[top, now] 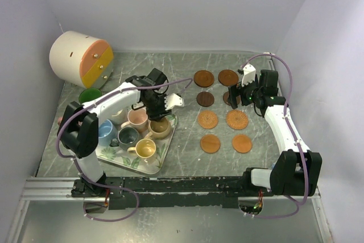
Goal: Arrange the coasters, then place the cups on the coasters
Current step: Pick up the cup from the tray.
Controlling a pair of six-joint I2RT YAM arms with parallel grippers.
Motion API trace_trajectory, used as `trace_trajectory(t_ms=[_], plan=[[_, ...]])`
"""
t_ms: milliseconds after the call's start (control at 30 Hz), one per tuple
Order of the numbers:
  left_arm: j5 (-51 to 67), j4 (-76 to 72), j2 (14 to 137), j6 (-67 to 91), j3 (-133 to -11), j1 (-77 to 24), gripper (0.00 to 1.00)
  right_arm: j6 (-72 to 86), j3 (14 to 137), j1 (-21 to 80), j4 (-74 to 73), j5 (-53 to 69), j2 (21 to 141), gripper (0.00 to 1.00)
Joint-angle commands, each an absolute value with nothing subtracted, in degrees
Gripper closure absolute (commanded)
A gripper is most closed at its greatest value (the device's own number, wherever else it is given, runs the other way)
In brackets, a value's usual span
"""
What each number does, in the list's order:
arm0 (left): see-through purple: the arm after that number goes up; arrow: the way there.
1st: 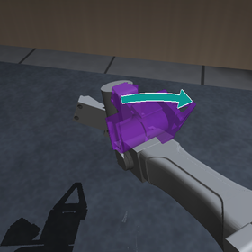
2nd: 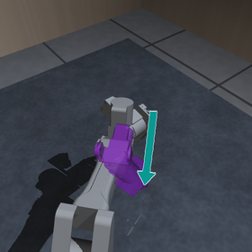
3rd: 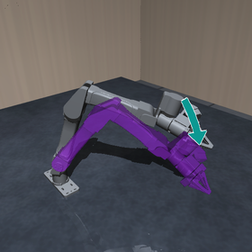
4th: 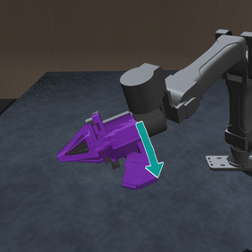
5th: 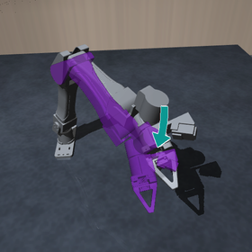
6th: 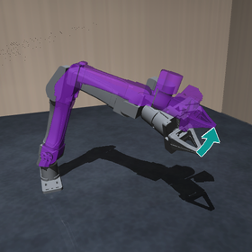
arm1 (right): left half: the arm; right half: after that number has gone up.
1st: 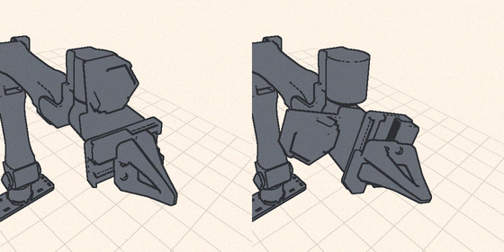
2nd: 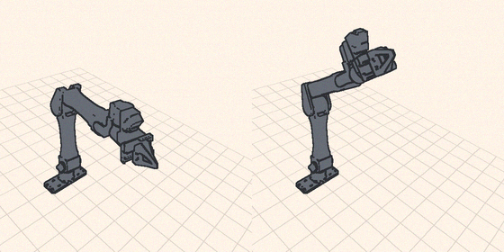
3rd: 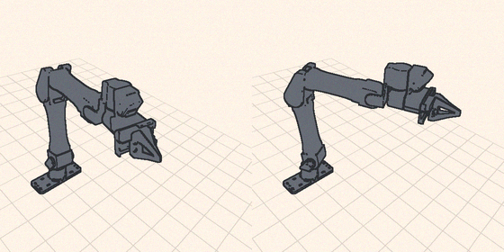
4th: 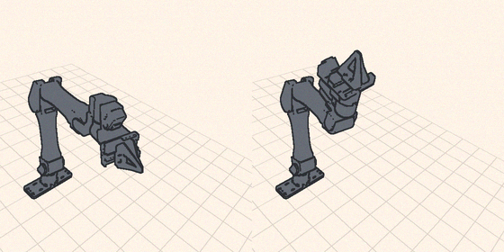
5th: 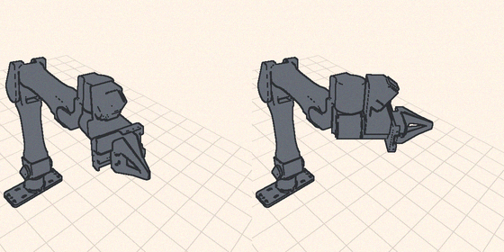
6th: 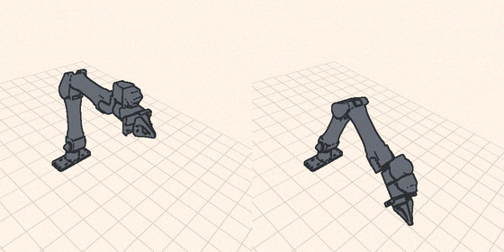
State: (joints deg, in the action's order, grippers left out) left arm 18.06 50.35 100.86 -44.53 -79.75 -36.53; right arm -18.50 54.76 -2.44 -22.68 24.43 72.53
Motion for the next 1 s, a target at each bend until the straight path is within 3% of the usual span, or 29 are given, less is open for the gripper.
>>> trace_trajectory(t_ms=[0,733,967], plan=[[16.01,48.1,100.36,-41.98,-78.43,-36.46,0.54,-18.84,56.4,-2.11,-23.06,24.17,72.24,0.09],[19.13,47.5,102.91,-42.84,-82.29,-36.54,0.92,-17.89,56.49,-2.16,-22.86,26.45,72.25,0.09],[20.21,50.69,105.75,-40.65,-91.5,-36.47,0.93,-13.67,56.68,-1.96,-20.93,32.78,71.61,0.1]])
